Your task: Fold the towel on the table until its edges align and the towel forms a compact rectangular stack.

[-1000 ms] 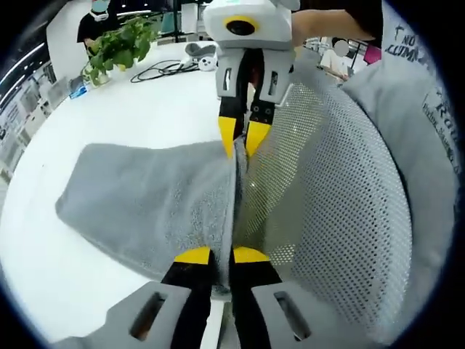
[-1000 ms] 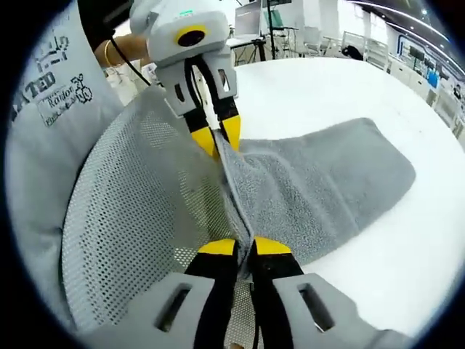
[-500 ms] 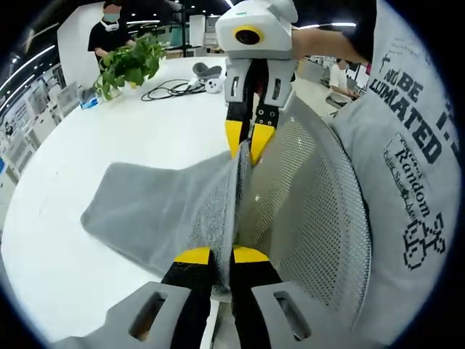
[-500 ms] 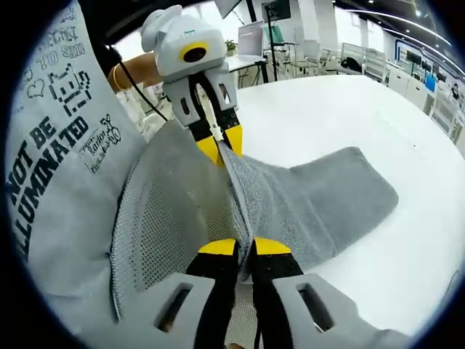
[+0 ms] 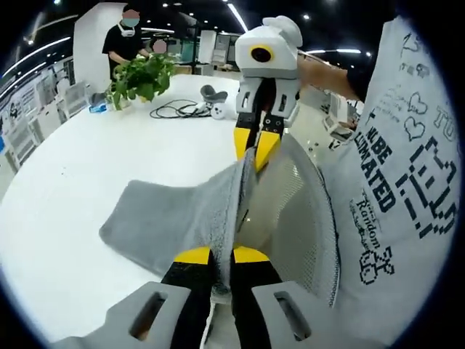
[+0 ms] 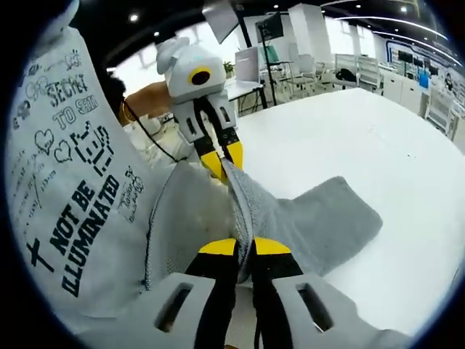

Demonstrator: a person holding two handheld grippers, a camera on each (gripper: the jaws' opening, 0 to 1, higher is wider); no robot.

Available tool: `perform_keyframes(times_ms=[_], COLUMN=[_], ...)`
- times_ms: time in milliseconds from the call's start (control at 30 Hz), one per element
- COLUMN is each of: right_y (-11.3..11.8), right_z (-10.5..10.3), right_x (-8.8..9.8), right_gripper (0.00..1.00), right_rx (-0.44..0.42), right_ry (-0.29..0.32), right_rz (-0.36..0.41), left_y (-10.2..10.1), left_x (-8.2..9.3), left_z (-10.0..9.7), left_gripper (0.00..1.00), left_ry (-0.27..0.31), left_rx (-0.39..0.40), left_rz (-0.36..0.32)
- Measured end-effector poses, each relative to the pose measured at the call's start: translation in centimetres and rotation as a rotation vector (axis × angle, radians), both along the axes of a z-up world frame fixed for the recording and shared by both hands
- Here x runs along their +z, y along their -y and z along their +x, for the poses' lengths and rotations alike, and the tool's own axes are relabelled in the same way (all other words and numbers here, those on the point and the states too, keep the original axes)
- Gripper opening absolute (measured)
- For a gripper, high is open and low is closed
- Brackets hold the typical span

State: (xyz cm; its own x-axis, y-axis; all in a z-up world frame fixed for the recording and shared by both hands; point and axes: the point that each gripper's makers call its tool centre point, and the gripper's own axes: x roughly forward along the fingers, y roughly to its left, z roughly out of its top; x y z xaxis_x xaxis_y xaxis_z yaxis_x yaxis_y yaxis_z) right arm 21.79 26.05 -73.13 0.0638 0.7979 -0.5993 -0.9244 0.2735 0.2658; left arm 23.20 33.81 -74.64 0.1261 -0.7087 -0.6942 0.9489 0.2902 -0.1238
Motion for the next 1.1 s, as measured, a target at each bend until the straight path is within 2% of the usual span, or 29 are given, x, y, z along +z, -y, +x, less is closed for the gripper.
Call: perform_keyframes(times_ms=[333, 567, 833, 1100], right_y=[0.3, 0.3, 0.2, 0.8], right_z=[4.1, 7.0, 9.7, 13.3], right_x=[0.1, 0.1, -0.2, -2.7], right_gripper=[0.04, 0.04, 0.04, 0.04], right_rx=[-0.079, -0.11, -0.128, -0.178], right_ry=[0.011, -0.011, -0.025, -0.05], right_rz=[0.014, 0.025, 0.046, 0.047], left_y=[0.4, 0.6, 0.3, 0.6], left_x=[0.1, -0.3, -0.7, -2.7], left_z=[4.3, 6.6, 9.3, 11.8], left_gripper=[0.08, 0.08, 0.09, 0.09], left_ry=[0.042, 0.051, 0.022, -0.028], left_rx=[0.009, 0.04, 0.112, 0.205], left_rz=[0.017, 0.013, -0.034, -0.081])
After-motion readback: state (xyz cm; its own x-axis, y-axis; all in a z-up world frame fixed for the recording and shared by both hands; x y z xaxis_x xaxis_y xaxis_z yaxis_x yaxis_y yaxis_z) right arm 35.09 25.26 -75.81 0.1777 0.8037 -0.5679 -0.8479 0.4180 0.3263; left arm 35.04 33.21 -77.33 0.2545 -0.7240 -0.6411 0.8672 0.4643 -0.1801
